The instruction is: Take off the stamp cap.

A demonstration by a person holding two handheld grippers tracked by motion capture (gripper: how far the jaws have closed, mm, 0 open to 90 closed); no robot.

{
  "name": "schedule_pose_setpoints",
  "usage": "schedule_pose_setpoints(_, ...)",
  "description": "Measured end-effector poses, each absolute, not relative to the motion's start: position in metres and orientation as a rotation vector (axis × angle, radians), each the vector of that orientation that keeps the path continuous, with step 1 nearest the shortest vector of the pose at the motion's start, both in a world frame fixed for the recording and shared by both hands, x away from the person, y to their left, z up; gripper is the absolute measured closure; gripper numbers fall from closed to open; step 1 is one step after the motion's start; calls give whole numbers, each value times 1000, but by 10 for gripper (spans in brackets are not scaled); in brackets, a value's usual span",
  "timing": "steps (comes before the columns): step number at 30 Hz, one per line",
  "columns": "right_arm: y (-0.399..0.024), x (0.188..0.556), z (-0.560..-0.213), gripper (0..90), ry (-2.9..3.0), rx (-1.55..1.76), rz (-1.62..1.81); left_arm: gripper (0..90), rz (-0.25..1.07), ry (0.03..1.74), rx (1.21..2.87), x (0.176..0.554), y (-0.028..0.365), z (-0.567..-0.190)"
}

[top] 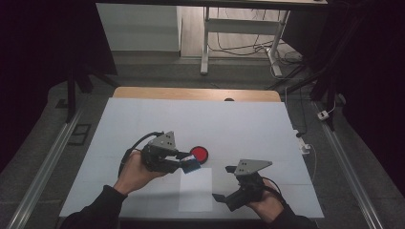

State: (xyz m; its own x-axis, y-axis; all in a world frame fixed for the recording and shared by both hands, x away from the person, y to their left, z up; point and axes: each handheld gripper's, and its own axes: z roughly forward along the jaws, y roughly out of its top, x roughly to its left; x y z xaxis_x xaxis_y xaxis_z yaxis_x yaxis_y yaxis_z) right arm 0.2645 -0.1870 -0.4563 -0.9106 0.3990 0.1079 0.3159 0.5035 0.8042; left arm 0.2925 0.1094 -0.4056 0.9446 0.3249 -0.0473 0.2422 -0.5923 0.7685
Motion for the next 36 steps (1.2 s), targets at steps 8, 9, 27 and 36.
schedule_pose_setpoints(8,-174,274,-459,0,2699,629,1390,707,109,400,2224,292,110,-405)
schedule_pose_setpoints(9,-172,274,-459,0,2702,627,1394,707,110,399,2223,292,110,-405)
schedule_pose_setpoints(27,-147,295,-465,0,2723,592,1412,707,82,331,2193,293,112,-406)
schedule_pose_setpoints(36,-135,304,-467,0,2762,541,1439,708,61,272,2170,293,113,-408)
